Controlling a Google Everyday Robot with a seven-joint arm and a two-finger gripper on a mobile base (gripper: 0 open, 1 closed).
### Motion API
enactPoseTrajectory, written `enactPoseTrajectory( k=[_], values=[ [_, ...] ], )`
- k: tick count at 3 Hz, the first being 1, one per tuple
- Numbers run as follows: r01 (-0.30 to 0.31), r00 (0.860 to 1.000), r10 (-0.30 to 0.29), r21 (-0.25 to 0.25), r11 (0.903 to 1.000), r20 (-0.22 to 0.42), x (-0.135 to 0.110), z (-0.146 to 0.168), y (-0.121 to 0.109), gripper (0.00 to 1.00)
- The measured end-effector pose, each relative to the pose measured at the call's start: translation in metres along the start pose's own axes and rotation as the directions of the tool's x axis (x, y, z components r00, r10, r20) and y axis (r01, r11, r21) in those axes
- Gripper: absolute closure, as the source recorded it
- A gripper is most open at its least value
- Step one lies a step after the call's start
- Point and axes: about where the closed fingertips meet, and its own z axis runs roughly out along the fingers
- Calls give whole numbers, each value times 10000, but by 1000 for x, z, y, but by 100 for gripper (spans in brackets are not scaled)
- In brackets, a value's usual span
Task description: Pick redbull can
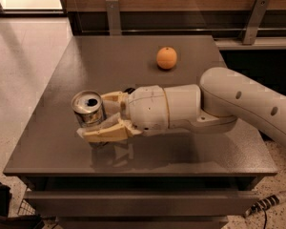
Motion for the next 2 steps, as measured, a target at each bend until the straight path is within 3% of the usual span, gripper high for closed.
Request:
enactPoseTrajectory(
  k=[2],
  values=[
    [1101, 9936, -1100, 15, 9939, -268, -47, -6, 0, 100]
  ],
)
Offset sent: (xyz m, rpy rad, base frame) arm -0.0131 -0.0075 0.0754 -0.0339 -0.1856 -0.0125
